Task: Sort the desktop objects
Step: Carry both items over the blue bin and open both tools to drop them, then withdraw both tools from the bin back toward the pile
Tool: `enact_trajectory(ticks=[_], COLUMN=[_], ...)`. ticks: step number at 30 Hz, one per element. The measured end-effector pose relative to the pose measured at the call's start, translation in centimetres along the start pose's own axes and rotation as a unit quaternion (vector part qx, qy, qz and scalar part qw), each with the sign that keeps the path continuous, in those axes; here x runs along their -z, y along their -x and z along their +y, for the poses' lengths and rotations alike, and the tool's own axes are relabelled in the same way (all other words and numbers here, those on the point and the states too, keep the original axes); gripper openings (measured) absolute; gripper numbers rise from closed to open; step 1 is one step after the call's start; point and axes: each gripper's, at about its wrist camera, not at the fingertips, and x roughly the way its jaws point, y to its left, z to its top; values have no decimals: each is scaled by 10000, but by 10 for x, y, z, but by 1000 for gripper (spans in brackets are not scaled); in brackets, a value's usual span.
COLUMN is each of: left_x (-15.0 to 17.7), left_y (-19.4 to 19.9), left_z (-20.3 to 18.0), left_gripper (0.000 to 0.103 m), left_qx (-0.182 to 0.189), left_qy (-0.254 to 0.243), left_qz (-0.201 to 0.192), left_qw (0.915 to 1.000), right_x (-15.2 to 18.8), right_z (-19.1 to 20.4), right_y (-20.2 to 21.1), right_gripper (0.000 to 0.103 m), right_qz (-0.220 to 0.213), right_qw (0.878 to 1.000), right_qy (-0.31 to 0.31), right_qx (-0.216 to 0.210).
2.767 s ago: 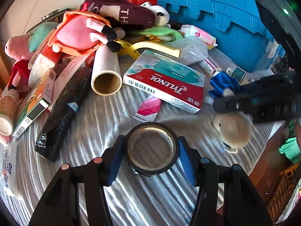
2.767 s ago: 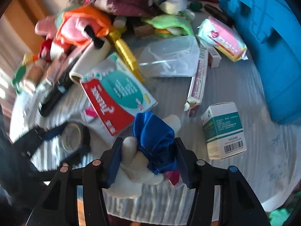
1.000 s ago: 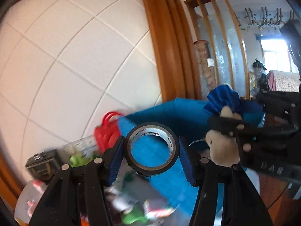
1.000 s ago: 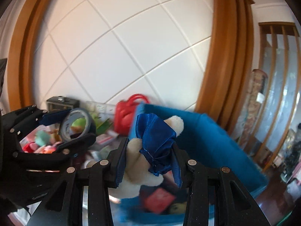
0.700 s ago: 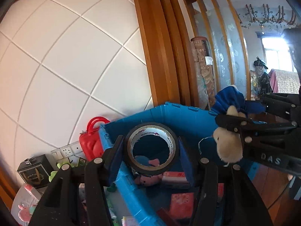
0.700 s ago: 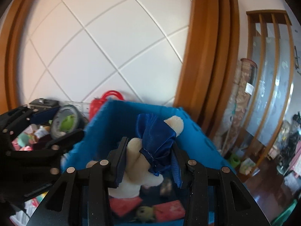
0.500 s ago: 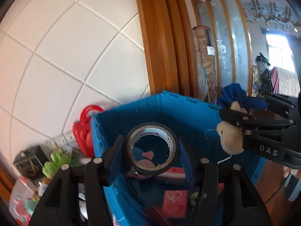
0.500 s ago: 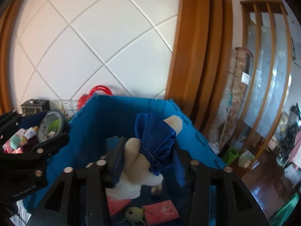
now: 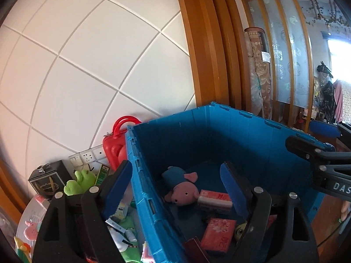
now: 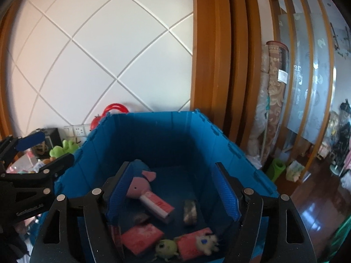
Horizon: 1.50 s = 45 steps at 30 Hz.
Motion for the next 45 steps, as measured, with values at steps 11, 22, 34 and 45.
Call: enact_trajectory(ticks=[11, 22, 34, 45], left_x=[52, 159, 278, 336], left_y=[56, 105, 110, 70], left_z=[65, 149, 199, 174], left_gripper=[82, 82, 82, 82], left_qx=[-834, -1363, -1252, -1368], left_qy=[143, 461, 912, 1182], left_qz=[-89, 443, 1529, 2210], left_qw=[9964, 9886, 9760, 9584], right_x=[29, 66, 147, 243], right_z=[43, 131, 252, 259], right_y=[25, 55, 76, 2], right_gripper=[81, 81, 81, 81], right_qz=[-101, -130, 602, 1816], right_qw=[9971, 9851, 9591, 9454], right_qy=[208, 667, 1380, 1421], right_qx=[-731, -1581, -2398, -2303])
